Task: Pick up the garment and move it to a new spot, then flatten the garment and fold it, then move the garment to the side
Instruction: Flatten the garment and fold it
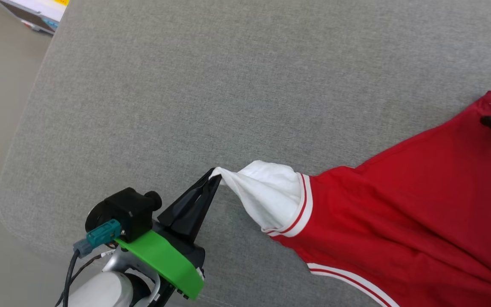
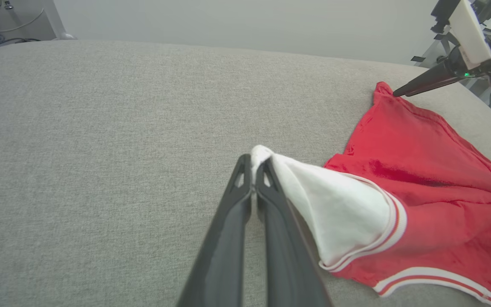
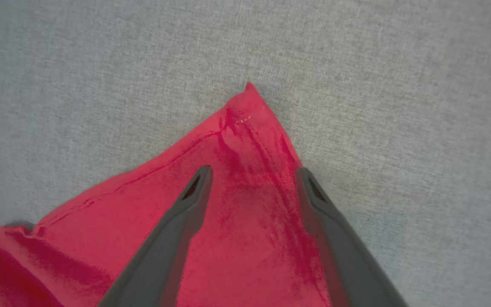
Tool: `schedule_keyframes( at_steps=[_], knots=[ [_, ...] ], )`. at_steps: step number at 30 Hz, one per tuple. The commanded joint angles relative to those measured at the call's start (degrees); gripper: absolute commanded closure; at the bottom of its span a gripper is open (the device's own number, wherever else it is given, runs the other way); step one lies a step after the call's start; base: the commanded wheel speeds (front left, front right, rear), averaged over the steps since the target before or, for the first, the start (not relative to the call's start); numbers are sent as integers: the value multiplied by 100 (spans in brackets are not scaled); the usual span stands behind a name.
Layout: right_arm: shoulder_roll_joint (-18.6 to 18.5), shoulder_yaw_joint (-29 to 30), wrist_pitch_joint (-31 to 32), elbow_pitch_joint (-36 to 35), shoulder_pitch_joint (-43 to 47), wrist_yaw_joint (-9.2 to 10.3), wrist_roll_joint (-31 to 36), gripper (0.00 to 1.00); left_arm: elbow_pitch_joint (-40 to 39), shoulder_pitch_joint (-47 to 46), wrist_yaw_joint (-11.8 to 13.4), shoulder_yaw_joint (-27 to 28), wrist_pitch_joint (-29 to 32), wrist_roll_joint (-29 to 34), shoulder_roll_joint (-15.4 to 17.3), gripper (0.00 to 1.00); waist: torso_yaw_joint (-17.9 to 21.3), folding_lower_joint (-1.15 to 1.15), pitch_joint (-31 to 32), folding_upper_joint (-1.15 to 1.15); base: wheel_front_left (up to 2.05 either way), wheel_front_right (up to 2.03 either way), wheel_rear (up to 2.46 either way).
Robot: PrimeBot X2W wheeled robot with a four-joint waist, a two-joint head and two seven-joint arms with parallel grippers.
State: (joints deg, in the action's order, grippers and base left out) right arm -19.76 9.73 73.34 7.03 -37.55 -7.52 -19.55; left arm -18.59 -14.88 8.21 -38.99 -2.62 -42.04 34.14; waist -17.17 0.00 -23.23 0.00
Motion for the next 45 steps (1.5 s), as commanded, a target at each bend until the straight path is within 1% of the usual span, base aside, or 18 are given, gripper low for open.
schedule_keyframes(
  at_steps=[1, 4, 10, 13, 15, 16, 21, 29, 32, 37, 45],
  knots=[
    [-59, -49, -39, 71, -94, 3, 61, 0, 34, -110, -36, 11, -87, 14, -76, 100, -300, 0, -283, 0, 0, 0, 0],
    [-140, -150, -5, 211, -63, 3, 78, 0, 31, -121, -137, 9, -177, -143, -214, 100, -364, 0, -320, 0, 0, 0, 0],
    [-279, -289, 13, 386, 129, 3, 96, 0, 136, -192, -172, -49, -195, -62, -227, 100, -441, 0, -331, 0, 0, 0, 0],
    [-269, -287, 93, 518, 267, 3, 9, 0, 164, -197, -187, -61, -210, -91, -262, 100, -468, 0, -320, 0, 0, 0, 0],
    [-312, -312, 143, 540, 359, 3, 2, 91, 180, -204, -194, -63, -216, -99, -266, 100, -481, 0, -317, 0, 0, 0, 0],
    [-339, -327, 121, 529, 390, 3, -4, 100, 189, -208, -195, -65, -218, -99, -266, 100, -485, 0, -314, 0, 0, 0, 0],
    [-375, -320, -27, 538, 412, 3, -72, 100, 242, -199, -191, -59, -230, -112, -251, 100, -470, 0, -264, 0, 0, 0, 0],
    [-215, -264, -699, 607, 279, 3, -205, 100, 265, -160, -158, -4, -239, -165, -185, 100, -331, 0, 7, 0, 0, 0, 0],
    [-171, -211, -1084, 719, 304, 3, -393, 100, 239, -111, -95, 61, -210, -185, -73, 100, -183, 0, 304, 0, 0, 0, 0],
    [-95, -135, -1378, 785, 420, 3, -619, 100, 166, -11, -13, 105, -145, -197, 77, 100, 6, 0, 635, 0, 0, 0, 0],
    [-73, -49, -1823, 685, 598, 3, -868, 100, -26, 152, 153, 269, -64, -292, 318, 100, 377, 0, 1150, 0, 0, 0, 0]
  ],
)
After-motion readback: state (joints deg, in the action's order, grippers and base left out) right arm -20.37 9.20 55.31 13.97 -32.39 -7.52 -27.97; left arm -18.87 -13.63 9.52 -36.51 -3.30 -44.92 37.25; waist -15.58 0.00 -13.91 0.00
